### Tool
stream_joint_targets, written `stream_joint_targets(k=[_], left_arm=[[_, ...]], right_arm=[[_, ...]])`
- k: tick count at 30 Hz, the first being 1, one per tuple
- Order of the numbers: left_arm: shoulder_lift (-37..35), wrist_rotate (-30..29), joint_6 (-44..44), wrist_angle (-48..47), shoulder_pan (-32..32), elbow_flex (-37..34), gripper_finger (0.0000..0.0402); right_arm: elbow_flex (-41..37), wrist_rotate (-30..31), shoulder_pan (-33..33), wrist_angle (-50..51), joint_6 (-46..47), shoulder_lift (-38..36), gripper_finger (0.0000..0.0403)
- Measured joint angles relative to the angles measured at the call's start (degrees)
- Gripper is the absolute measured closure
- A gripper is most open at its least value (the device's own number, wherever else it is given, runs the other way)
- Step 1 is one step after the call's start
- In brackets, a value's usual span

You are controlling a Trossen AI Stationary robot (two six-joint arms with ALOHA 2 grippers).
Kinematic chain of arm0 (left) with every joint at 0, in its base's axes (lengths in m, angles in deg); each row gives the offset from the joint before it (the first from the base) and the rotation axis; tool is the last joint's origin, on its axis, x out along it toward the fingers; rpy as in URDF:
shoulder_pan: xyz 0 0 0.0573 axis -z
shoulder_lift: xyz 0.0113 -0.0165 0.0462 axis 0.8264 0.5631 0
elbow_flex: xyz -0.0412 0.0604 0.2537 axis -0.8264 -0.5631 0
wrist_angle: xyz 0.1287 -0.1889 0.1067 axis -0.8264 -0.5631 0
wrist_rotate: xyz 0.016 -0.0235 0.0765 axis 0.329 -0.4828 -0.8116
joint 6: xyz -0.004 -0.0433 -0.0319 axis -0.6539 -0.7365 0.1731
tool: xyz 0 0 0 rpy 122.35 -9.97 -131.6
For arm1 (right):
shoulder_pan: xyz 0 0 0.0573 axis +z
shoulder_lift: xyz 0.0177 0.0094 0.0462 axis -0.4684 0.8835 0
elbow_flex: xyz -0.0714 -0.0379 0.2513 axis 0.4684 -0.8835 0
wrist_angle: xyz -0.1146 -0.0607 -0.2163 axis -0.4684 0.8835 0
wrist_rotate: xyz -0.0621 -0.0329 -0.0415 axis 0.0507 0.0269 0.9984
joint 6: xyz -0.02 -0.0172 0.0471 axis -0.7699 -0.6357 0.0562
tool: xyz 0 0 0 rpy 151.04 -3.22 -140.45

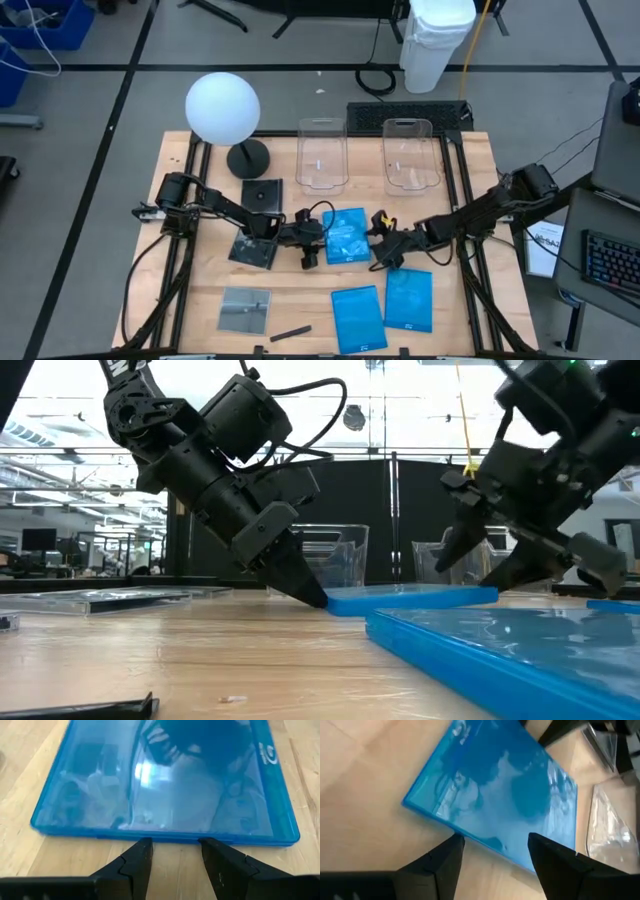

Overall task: Pick & place jewel cases by type
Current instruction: Put the top left blue CD case into the right transparent bin

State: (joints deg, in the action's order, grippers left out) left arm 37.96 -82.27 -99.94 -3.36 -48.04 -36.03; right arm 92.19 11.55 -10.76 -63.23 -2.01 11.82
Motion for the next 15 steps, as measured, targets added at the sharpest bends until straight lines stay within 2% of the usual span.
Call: stream_joint_targets(k=[7,8,9,10,12,15], left_arm=[[-0.01,-0.23,0.03,0.04,0.0,0.0,0.0222],[0.0,-0.17,-0.3,0.4,-0.01,0.03,0.0222],[0.35,0.78,-0.56,1.88,-0.04,0.62,0.0222],[0.55,0.68,-0.54,1.99,-0.04,0.5,0.0222],[0.12,0.96,-0.53,2.81,-0.05,0.38,0.0222],[0.18,1.23,-0.42,4.64,0.01,0.31,0.0222]], right_arm=[[1.51,-2.25,1.18,0.09,-0.3,-1.33,0.0188],[1.58,-1.73,1.2,-2.8,-0.56,-1.3,0.0189],[1.93,0.0,0.99,-11.8,-0.59,-1.03,0.019],[2.81,0.66,0.72,-14.93,-0.77,-1.28,0.019],[2.67,2.09,0.57,-19.85,-1.21,-1.62,0.019],[1.83,0.01,0.87,-22.45,-2.32,-0.68,0.0191]])
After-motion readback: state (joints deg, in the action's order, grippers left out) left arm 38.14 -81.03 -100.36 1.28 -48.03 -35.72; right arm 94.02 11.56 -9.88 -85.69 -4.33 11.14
